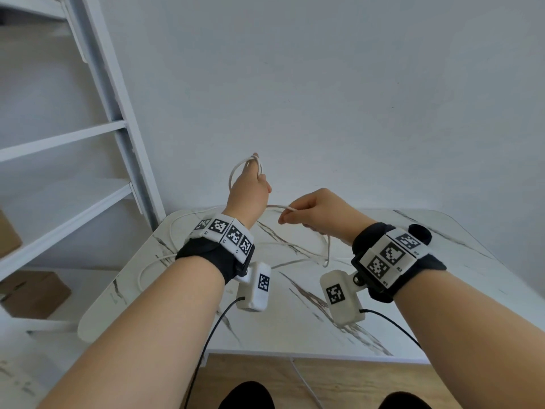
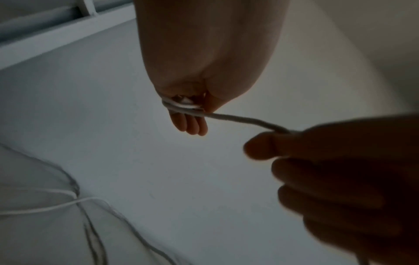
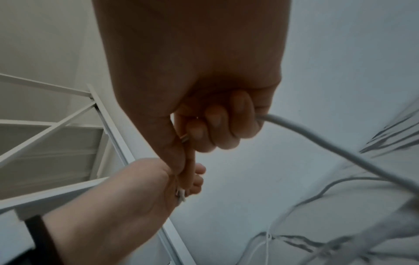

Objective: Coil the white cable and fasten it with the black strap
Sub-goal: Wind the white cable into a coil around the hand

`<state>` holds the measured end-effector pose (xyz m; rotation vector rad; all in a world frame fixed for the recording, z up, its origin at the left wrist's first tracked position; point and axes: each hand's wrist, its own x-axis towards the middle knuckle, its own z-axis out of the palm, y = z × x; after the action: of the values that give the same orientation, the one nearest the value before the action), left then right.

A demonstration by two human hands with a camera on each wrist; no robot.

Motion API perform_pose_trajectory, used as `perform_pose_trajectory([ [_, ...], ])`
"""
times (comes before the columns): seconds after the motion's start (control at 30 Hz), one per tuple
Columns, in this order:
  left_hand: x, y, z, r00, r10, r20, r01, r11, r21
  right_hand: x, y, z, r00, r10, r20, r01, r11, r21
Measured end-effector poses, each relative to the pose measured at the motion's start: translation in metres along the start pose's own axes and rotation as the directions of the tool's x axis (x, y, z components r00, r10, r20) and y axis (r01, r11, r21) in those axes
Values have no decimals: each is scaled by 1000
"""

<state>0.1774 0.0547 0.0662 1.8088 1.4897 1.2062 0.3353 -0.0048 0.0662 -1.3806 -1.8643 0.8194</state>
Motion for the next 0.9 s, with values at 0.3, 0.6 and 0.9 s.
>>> perform_pose_trajectory([
  [0.3, -4, -1, 3, 986, 16, 166, -64, 957, 284, 4, -2, -17, 982, 14, -186, 14, 989, 148],
  [0.6, -4, -1, 2, 966, -44, 255, -26, 964, 265, 11, 5, -32, 908, 22, -418, 103, 956, 273],
  [0.9, -18, 13, 0, 863, -104, 495, 117, 993, 4, 23, 15, -29, 865, 86, -493, 107, 931, 350],
])
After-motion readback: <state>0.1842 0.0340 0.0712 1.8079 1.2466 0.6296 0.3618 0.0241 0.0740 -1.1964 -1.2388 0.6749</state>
